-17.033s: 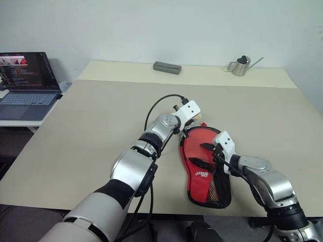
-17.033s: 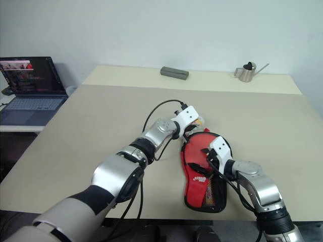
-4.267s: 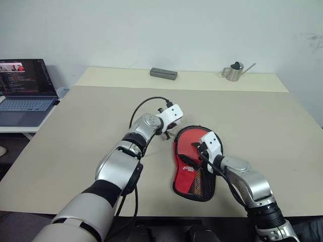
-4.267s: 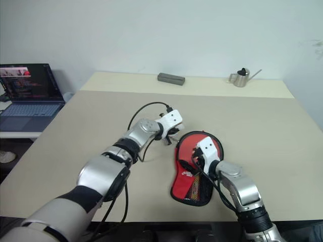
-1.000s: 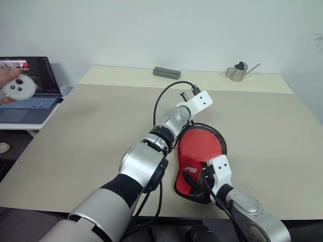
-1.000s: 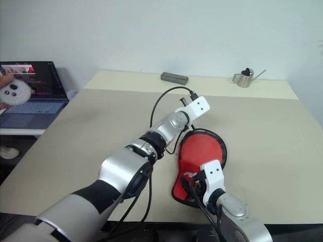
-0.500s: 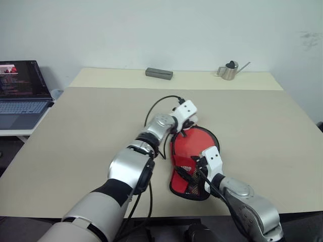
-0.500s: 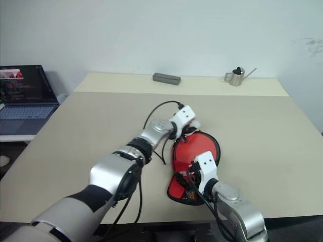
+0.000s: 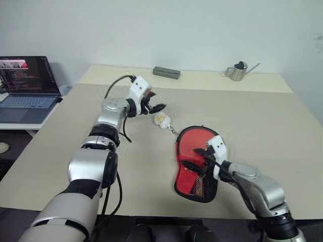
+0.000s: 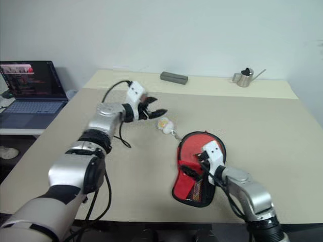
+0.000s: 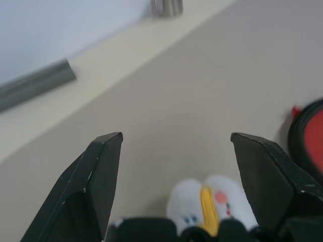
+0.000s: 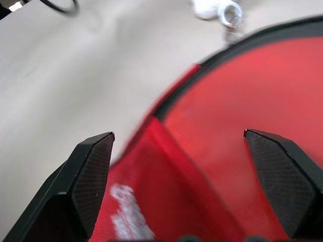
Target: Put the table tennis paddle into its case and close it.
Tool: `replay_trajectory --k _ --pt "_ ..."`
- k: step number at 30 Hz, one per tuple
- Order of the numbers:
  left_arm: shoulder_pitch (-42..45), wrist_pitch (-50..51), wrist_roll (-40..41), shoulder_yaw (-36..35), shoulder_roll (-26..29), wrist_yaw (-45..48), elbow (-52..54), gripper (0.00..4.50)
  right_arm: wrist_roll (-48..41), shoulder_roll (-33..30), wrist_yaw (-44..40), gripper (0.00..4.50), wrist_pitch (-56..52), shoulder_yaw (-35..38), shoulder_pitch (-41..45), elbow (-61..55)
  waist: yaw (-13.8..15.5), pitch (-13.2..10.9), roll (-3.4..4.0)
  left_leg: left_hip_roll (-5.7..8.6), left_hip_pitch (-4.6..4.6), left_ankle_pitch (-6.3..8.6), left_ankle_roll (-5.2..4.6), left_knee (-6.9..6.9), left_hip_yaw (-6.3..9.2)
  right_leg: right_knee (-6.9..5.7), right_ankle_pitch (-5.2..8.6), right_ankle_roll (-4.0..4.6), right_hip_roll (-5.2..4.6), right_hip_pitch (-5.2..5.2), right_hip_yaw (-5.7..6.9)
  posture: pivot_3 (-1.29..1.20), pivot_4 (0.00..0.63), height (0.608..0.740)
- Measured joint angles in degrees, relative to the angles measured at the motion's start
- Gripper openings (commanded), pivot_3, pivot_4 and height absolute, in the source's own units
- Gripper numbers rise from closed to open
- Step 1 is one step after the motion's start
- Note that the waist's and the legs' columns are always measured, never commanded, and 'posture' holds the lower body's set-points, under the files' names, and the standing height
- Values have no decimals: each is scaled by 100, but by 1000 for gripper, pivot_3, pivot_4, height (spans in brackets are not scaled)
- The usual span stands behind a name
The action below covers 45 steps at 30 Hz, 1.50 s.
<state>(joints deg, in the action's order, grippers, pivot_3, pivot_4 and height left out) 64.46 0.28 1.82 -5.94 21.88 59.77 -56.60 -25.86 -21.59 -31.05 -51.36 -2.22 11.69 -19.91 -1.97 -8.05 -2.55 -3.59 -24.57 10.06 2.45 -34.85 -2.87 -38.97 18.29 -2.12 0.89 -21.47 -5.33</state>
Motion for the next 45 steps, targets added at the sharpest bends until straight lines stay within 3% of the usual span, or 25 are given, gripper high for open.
replay_trajectory --k 4,7,12,22,29,45 --pt "-1329 1607 990 67 317 946 2493 3731 -547 -397 -36 4500 -521 802 -24 -288 -25 -19 30 -9 -17 0 0 0 3 -12 0 4 4 -25 -5 0 150 740" --pt "-2460 2571 1522 343 997 1519 4319 3731 -1045 -832 -15 4500 -954 1690 -57 -523 -97 -23 37 -12 -18 -1 1 1 17 -13 3 10 6 -26 -2 0 150 740" --pt "-3179 3104 1884 584 1589 1871 5613 3731 -1597 -1137 106 4500 -1639 2419 -85 -592 -94 -24 39 -6 -13 -3 -2 -9 44 -10 6 6 3 -5 -2 0 150 740" --pt "-3249 3075 2121 865 1901 2101 5914 3731 -2490 -704 903 4500 -3405 2618 -334 -964 -113 -27 42 -2 -16 -4 -6 -9 74 -4 11 1 4 -6 -2 0 150 740" --pt "-3213 3057 2242 934 1934 2092 5915 3731 -2348 -368 1409 4500 -3627 2568 -326 -838 -115 -28 45 -2 -17 -4 -6 -8 74 -3 14 -3 4 -7 -1 0 150 740" --pt "-3161 2931 2326 1292 2087 2416 6074 3731 -2743 235 1681 4500 -4063 2242 123 -634 -134 -31 49 -4 -18 -4 -6 -7 75 -3 15 0 7 -10 0 0 150 740"
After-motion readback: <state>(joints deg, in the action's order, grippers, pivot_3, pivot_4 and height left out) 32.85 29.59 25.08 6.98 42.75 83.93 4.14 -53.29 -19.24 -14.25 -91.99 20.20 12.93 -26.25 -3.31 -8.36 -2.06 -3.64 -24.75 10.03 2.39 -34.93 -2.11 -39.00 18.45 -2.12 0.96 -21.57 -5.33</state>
